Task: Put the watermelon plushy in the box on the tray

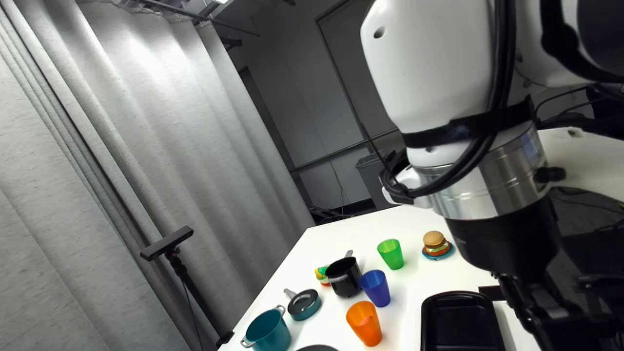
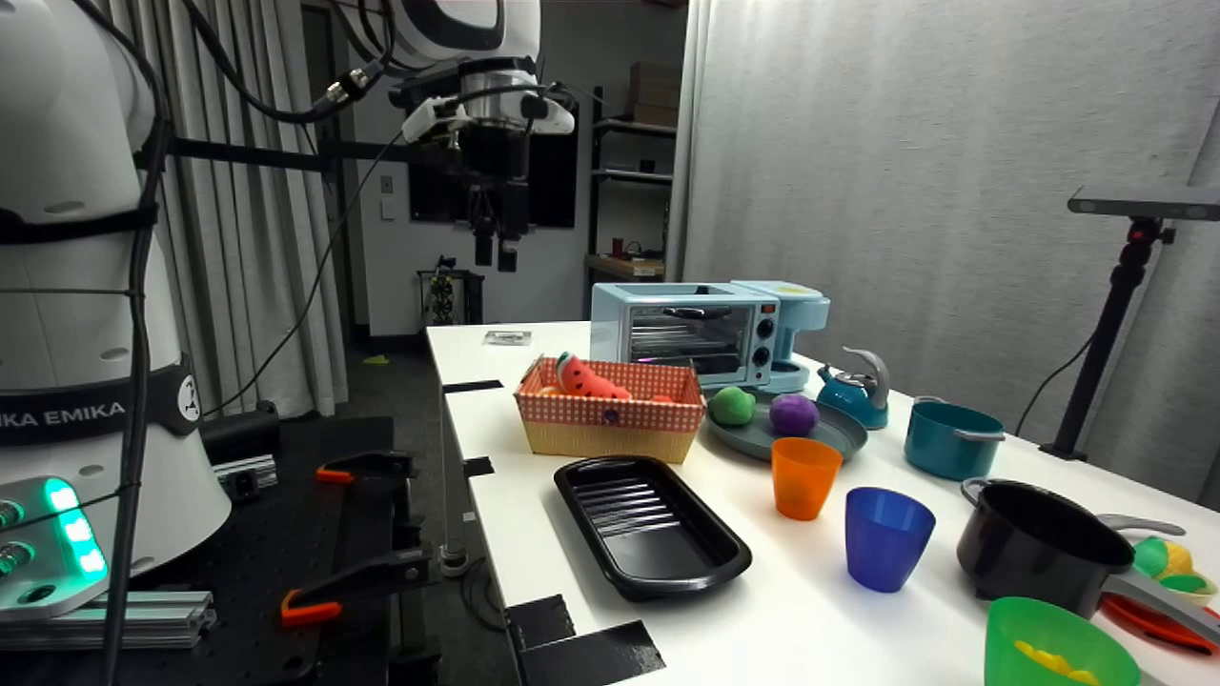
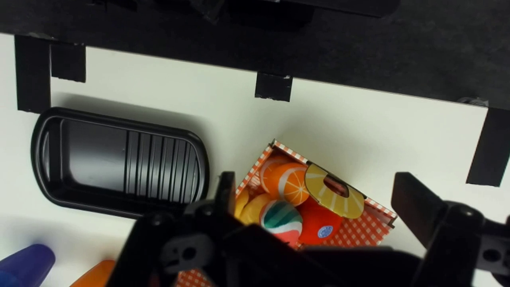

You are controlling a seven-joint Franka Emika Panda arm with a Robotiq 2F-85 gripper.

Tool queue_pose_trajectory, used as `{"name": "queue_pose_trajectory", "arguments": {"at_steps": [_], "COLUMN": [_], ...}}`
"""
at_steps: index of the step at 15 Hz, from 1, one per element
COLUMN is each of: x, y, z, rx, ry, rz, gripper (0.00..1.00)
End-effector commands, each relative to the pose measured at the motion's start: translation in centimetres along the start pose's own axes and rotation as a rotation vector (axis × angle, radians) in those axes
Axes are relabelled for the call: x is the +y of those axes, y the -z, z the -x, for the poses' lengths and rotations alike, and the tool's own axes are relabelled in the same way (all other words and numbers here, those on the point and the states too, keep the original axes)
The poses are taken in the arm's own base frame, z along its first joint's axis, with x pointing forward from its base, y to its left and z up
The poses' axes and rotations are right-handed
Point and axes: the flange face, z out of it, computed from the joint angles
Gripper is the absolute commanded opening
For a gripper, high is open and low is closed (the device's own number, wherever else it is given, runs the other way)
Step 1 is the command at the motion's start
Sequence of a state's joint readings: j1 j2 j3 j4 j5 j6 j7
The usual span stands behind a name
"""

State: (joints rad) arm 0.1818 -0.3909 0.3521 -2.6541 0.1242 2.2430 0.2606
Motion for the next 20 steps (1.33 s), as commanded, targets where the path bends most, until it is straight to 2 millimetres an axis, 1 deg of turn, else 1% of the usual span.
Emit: {"name": "queue_pose_trajectory", "arguments": {"at_steps": [1,7,10,20], "x": [-0.5,-0.8,-0.7,0.0], "y": [-1.2,-3.3,-4.5,-8.2], "z": [-1.7,-4.5,-5.8,-9.7], "rx": [0.041,0.112,0.127,0.099], "ry": [0.066,0.117,0.132,0.148], "rz": [0.014,0.029,0.034,0.035], "gripper": [1.0,1.0,1.0,1.0]}}
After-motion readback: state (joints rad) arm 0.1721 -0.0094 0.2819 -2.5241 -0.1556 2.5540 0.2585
